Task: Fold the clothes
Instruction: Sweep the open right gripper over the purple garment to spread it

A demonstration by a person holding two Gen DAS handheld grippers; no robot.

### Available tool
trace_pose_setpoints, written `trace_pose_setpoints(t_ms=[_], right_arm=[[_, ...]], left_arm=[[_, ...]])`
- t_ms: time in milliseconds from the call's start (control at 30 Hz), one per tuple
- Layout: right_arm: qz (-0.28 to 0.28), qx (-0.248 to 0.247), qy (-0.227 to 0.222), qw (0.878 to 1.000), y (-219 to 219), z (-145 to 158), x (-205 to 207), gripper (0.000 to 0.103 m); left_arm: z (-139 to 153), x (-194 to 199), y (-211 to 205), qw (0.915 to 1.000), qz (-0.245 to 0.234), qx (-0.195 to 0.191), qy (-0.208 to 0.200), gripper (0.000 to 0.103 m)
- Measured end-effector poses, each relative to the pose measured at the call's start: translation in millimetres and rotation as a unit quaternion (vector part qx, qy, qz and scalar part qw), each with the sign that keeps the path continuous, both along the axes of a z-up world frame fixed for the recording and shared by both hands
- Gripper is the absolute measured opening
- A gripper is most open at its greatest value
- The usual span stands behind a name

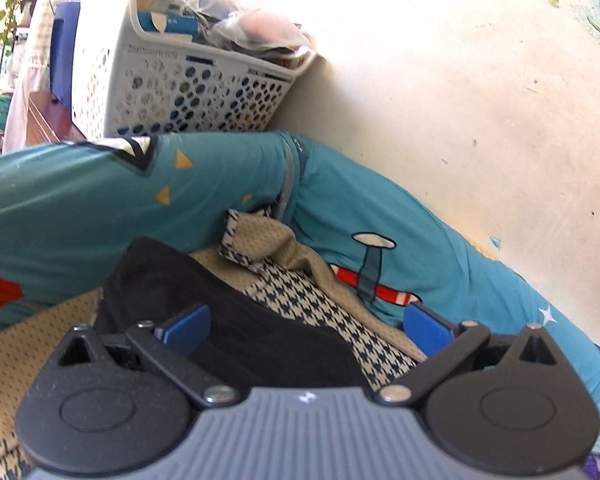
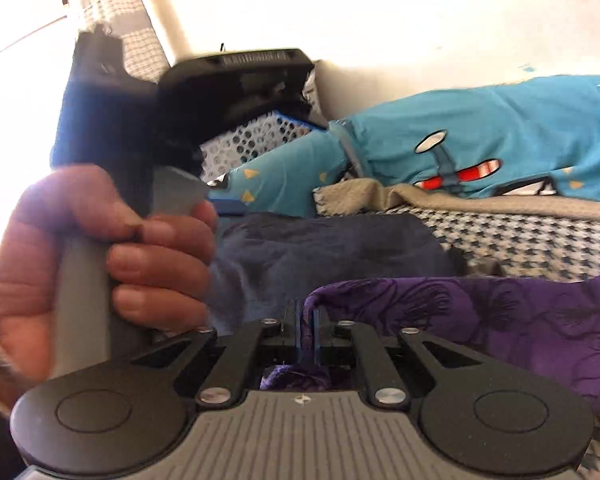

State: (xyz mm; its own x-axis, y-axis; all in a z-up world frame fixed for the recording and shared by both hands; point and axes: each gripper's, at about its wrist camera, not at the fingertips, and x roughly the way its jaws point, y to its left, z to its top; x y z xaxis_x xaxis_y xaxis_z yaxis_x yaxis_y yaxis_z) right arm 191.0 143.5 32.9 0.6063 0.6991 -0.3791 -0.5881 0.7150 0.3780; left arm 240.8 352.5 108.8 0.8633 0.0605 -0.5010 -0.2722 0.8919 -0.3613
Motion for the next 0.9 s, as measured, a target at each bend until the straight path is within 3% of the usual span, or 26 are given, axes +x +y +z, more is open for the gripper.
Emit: trace_pose_setpoints(t_ms=[67,267,433,633,767,900], right_arm=[[0.005,-0.009,0.013,1.000,7,-7,7,0.028],[0.003,-0.021,0.008,1.000,2,-10,4,0.053],[-0.018,-0.030,-0.014,0.999,-20,3,-16,0.058],[-0.056,-0.065,-0.009,0.996,-68,3,-36,0.059],[-0.090,-0.101,0.004,0.991,-102,-6,-57,0.059],[-0.119,-0.118,0.021,0.986,-127,-15,-79,0.059]], left_arm=[[1,0,1,1.0000,0.005,0.001,-0.001,0.103],[3,2,-4,1.0000,0.005,0.006,-0.001,0.103],[4,2,-15,0.9997,0.009,0.023,-0.004,0.103],[1,5,-37,0.9985,-0.007,0.054,0.004,0.103],[-1,4,-62,0.9964,-0.042,0.074,0.003,0.103],[-7,4,-88,0.9929,-0.097,0.068,0.009,0.103]])
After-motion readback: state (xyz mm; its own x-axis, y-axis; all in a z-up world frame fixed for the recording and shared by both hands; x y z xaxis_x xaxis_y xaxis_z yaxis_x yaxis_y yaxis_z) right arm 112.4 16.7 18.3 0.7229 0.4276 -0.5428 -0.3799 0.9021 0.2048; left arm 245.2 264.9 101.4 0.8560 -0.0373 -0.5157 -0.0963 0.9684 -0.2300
